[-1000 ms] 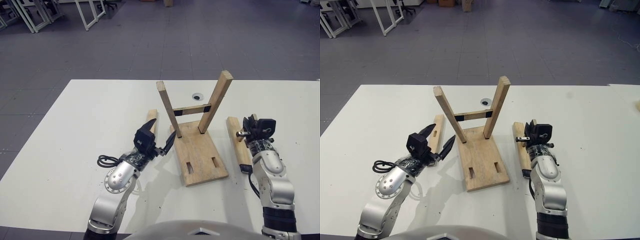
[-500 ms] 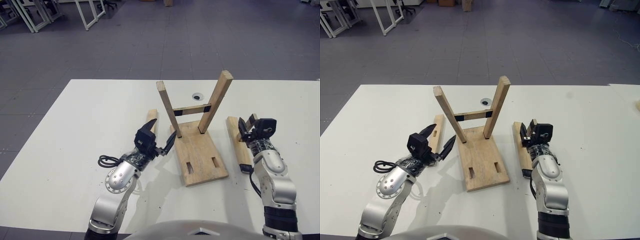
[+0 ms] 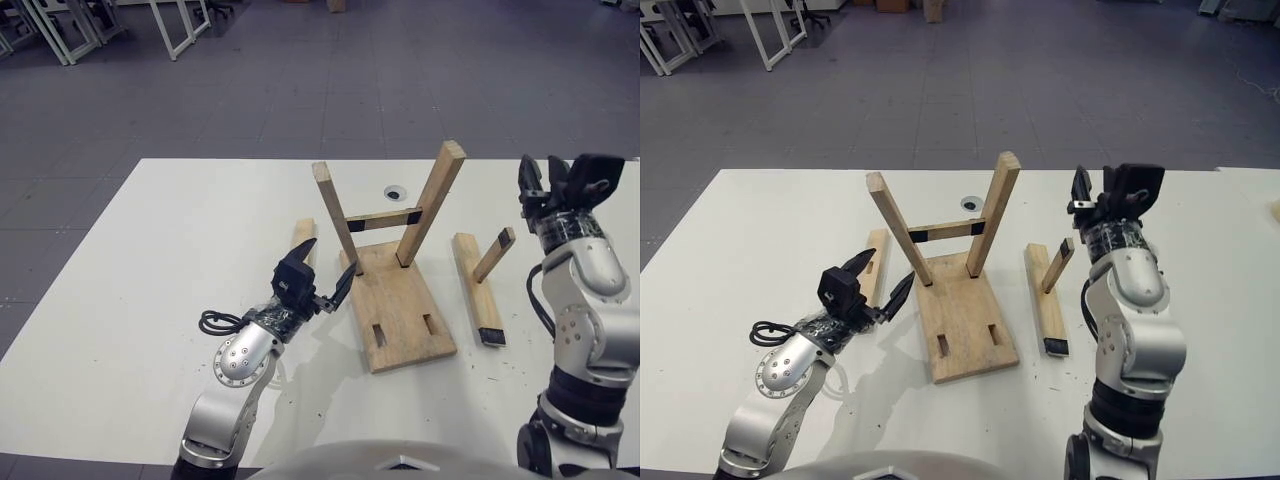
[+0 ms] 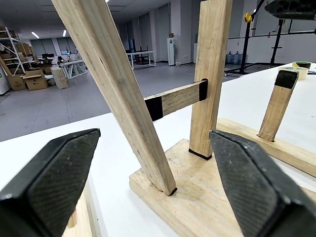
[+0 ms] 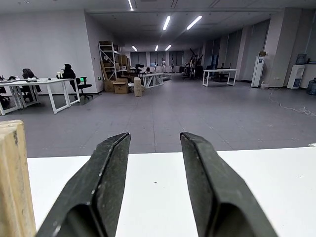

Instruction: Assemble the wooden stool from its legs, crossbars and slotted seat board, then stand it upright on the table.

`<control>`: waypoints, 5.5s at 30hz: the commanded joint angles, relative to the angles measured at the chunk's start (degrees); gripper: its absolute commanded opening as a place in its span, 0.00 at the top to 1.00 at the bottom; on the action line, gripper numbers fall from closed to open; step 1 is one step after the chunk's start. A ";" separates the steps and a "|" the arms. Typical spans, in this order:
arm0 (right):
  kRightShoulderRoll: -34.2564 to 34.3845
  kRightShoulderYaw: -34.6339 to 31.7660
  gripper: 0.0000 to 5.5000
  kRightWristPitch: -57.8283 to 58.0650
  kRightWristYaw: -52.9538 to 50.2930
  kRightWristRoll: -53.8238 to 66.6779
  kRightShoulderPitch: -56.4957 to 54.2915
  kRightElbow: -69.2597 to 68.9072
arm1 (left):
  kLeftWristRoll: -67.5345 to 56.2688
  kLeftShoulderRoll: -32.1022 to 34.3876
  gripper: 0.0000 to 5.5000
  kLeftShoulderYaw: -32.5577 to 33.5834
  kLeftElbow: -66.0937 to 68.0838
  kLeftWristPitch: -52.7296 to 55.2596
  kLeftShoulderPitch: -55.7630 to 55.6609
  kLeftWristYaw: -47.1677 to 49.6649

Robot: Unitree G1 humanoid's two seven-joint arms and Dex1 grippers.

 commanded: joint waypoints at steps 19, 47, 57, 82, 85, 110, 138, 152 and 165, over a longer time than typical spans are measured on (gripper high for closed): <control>2.39 0.58 0.65 -2.49 0.98 -0.41 -3.14 17.16 | 0.34 -0.37 0.26 -0.33 1.48 1.09 -2.53 0.08; 0.50 8.78 0.31 -5.69 6.66 -4.59 38.01 3.97 | 0.30 -0.19 0.26 -0.33 0.29 1.29 -0.59 1.03; -3.17 9.15 0.63 -4.19 10.15 -6.16 32.14 8.23 | -6.07 -1.41 0.26 3.80 -0.43 12.61 0.39 1.74; -21.63 -0.98 0.63 17.15 36.07 81.71 21.16 -2.50 | -95.50 12.56 0.26 19.83 8.21 43.15 -20.61 -0.24; -22.16 3.49 0.63 16.98 37.68 77.36 18.95 -2.23 | -97.36 13.92 0.26 17.55 8.61 42.36 -21.88 1.98; -28.17 4.41 0.40 15.94 41.48 70.13 17.21 1.59 | -104.18 17.62 0.60 13.68 9.31 33.38 -20.81 7.51; -34.05 18.05 0.25 -7.28 46.34 13.72 26.89 14.73 | -38.64 25.40 0.62 0.65 7.35 21.85 -17.64 -31.07; -32.41 17.49 0.25 -5.24 45.83 13.15 27.64 9.26 | -26.59 26.56 0.62 -2.14 15.75 13.99 -19.48 -35.58; -32.80 14.61 0.25 -5.40 47.37 13.78 27.04 6.41 | 1.65 34.39 0.62 -15.68 25.88 -13.97 -9.77 -37.83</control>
